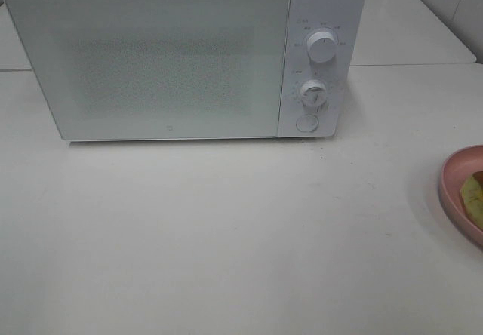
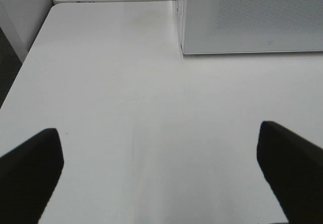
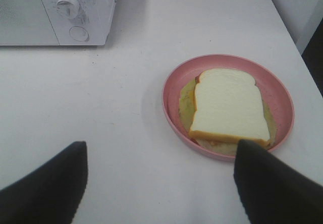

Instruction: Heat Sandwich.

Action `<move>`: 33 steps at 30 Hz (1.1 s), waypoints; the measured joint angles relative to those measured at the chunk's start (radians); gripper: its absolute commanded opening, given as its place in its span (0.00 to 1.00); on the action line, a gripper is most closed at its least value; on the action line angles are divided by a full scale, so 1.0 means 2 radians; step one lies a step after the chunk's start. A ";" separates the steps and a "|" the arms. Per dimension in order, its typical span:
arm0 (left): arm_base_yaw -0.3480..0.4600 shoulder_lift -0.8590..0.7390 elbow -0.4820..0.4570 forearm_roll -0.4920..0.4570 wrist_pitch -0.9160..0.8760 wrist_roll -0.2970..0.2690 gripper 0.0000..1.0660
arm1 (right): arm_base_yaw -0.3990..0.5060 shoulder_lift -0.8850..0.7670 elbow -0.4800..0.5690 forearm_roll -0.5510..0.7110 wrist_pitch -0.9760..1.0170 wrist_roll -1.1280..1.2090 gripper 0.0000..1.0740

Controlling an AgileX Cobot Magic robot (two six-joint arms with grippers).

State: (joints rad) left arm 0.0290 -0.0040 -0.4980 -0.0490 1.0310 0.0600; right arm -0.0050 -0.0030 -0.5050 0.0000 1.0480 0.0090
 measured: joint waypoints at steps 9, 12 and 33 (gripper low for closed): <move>0.000 0.000 0.000 0.000 0.000 0.000 0.95 | 0.000 0.000 0.000 0.000 0.000 0.000 0.71; 0.000 0.000 0.000 0.000 0.000 0.000 0.95 | 0.000 0.000 0.000 0.000 0.000 0.000 0.71; 0.000 0.000 0.000 0.000 0.000 0.000 0.95 | 0.000 0.000 0.000 0.000 0.000 0.000 0.71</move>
